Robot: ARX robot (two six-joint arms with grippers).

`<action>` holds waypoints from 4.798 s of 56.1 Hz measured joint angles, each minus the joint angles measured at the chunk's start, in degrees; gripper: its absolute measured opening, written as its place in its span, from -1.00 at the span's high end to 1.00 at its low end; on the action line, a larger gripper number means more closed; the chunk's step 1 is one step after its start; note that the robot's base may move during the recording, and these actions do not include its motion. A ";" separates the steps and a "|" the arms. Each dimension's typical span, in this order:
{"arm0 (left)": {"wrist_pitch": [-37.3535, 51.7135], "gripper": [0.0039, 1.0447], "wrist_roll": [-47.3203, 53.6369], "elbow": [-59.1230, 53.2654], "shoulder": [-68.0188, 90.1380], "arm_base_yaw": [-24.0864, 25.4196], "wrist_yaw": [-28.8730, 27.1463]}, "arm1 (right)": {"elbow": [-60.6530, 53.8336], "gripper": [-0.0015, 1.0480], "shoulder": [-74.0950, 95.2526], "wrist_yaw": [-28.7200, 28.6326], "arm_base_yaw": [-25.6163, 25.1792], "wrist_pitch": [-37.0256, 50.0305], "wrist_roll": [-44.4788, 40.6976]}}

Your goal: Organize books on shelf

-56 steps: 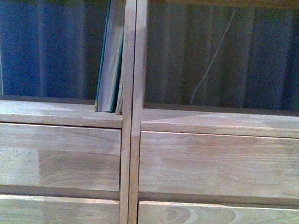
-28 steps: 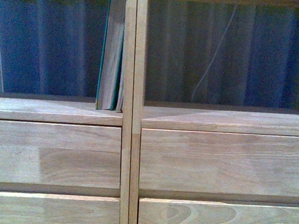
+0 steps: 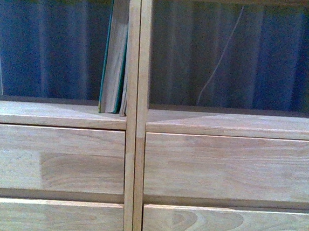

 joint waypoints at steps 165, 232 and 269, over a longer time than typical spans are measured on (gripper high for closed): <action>-2.80 0.75 63.60 40.00 56.98 17.42 -26.25 | -51.39 -0.46 -46.31 33.94 -22.12 -29.42 -65.94; -14.58 -0.41 37.81 -43.43 -22.27 22.91 -38.38 | -51.39 -0.87 -46.36 33.94 -22.12 -29.42 -65.94; -14.08 0.95 39.36 -64.00 -44.48 22.67 -39.01 | -51.39 0.94 -61.70 34.01 -22.12 -46.10 -66.03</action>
